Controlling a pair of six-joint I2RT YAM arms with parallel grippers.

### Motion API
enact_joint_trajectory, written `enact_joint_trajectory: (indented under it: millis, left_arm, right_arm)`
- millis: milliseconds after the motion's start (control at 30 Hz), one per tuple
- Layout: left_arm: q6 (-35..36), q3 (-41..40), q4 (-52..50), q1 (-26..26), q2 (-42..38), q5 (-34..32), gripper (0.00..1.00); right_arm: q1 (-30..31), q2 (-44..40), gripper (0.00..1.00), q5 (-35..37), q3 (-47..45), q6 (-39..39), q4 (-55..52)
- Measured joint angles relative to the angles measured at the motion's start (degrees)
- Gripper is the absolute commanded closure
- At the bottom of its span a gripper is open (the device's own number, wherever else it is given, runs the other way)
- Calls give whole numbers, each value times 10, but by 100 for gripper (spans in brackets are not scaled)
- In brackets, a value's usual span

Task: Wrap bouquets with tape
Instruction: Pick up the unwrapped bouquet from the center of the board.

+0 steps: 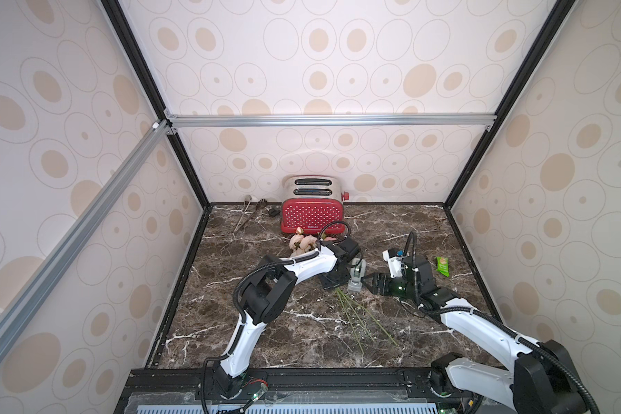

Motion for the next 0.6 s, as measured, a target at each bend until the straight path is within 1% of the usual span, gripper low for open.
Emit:
enact_joint_trajectory:
  millis: [67, 100, 167, 433, 600]
  left_arm:
    - [1, -2, -2, 0, 0, -4, 90]
    - [2, -3, -3, 0, 0, -6, 96]
    - [4, -4, -6, 0, 0, -10, 100]
    - [-1, -6, -7, -1, -6, -32, 100]
    - [-22, -24, -15, -3, -42, -55, 100]
  right_arm:
    - [-3, -8, 25, 2, -4, 0, 0]
    - [-4, -9, 25, 3, -5, 0, -1]
    - [-6, -12, 25, 3, -5, 0, -1]
    - [-8, -15, 25, 3, -5, 0, -1]
    - [-9, -15, 25, -2, -5, 0, -1]
